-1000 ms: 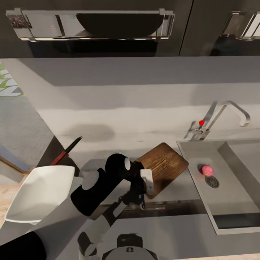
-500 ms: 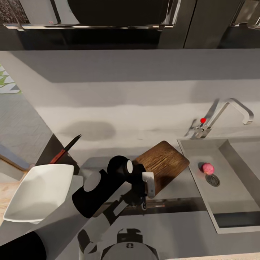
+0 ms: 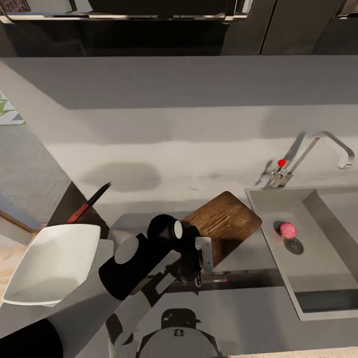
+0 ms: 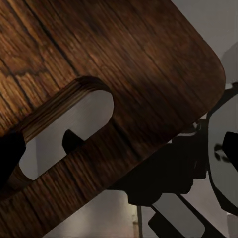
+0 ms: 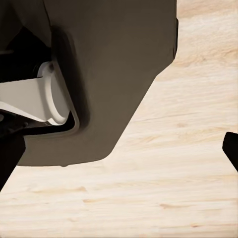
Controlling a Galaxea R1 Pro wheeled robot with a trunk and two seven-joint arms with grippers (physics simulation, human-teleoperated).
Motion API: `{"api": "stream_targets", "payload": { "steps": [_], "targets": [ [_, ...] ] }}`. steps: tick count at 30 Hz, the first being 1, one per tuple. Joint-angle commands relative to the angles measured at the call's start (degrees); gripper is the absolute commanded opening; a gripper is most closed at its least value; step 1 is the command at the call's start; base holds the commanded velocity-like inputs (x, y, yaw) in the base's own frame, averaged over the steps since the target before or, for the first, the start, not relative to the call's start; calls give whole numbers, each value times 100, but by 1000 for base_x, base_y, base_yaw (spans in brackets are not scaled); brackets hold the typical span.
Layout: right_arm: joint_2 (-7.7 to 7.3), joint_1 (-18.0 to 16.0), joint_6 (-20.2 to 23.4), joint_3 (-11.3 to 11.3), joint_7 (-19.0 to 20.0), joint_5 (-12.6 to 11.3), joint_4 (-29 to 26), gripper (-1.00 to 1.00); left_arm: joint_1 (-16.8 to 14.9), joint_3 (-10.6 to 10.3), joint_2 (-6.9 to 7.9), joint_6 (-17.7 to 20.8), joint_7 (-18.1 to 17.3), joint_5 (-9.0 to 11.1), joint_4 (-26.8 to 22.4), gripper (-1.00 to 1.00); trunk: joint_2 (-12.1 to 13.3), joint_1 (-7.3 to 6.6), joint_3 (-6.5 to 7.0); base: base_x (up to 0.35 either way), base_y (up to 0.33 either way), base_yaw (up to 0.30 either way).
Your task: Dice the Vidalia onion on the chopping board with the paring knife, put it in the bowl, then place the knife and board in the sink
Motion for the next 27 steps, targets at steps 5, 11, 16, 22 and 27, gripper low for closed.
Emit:
{"api": "stream_targets", "payload": {
  "steps": [5,11,16,22,27],
  "targets": [
    [-3,-1,17,47,1,-59,-6,100,-6,-3,0,53,-45,-40,-7,100,-10,3,-51,0,0,0],
    [-3,-1,17,48,1,-59,-6,100,-4,-3,0,54,-45,-40,-7,100,-10,3,-101,0,0,0],
    [-3,-1,17,48,1,-59,-6,100,-6,-3,0,53,-45,-40,-11,100,-10,3,-143,0,0,0],
    [-3,-1,17,44,1,-59,-6,100,-5,-3,0,53,-45,-40,-12,100,-10,3,-193,0,0,0],
    [-3,-1,17,48,1,-59,-6,100,-6,-3,0,54,-45,-40,-12,100,-10,3,-234,0,0,0]
  ]
}}
